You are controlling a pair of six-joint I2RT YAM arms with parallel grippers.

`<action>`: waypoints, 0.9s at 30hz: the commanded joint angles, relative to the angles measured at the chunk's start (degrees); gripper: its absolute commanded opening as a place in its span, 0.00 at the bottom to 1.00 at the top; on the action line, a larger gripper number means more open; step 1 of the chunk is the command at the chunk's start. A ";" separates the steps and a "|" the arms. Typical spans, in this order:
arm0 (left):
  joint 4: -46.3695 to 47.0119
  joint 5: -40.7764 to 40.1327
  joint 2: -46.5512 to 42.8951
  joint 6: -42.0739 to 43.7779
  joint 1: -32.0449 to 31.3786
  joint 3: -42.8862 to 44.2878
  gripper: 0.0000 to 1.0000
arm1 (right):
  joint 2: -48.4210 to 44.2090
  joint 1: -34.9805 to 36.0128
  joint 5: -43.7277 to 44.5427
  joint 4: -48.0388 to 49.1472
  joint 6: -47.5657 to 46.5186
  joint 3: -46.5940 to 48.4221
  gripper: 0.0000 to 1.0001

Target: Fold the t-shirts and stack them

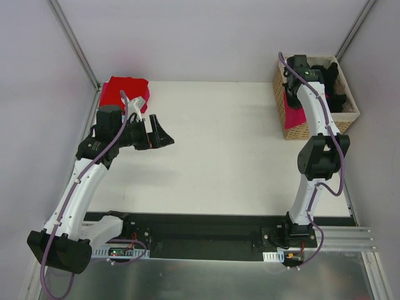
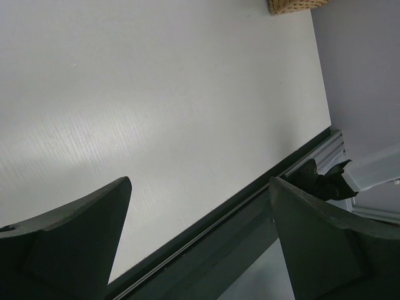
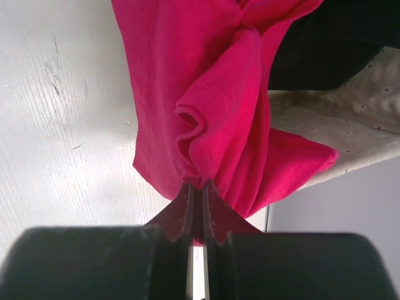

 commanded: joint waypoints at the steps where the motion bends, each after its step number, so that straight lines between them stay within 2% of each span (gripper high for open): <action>1: 0.27 2.01 0.85 0.37 0.41 0.71 0.92 | -4.61 -0.17 5.42 5.54 -0.53 6.98 0.08; 3: 0.19 2.10 1.02 0.46 0.41 0.80 0.92 | -3.82 -0.08 5.78 5.36 -1.67 7.86 0.27; 4: 0.27 2.19 1.02 0.46 0.41 1.06 0.92 | -3.73 -0.08 6.39 5.18 -2.02 7.86 0.44; 5: 0.27 2.36 0.85 0.46 0.41 1.06 0.92 | -3.64 -0.08 6.74 4.83 -2.03 7.60 0.49; 11: 0.27 2.36 -0.90 0.10 0.41 -0.34 0.92 | -5.49 -0.08 7.62 6.41 -1.41 3.74 0.54; 18: 0.18 1.92 -3.02 0.10 0.41 -1.75 0.92 | -4.52 -0.08 6.05 4.65 -0.89 6.02 0.55; 25: 0.19 2.10 -2.32 0.63 0.41 -2.01 0.92 | -6.28 -0.17 -1.93 4.39 2.10 2.16 0.57; 27: 0.27 2.01 -1.53 1.07 0.41 -1.84 0.92 | -6.89 -0.26 -4.23 5.44 3.94 0.58 0.60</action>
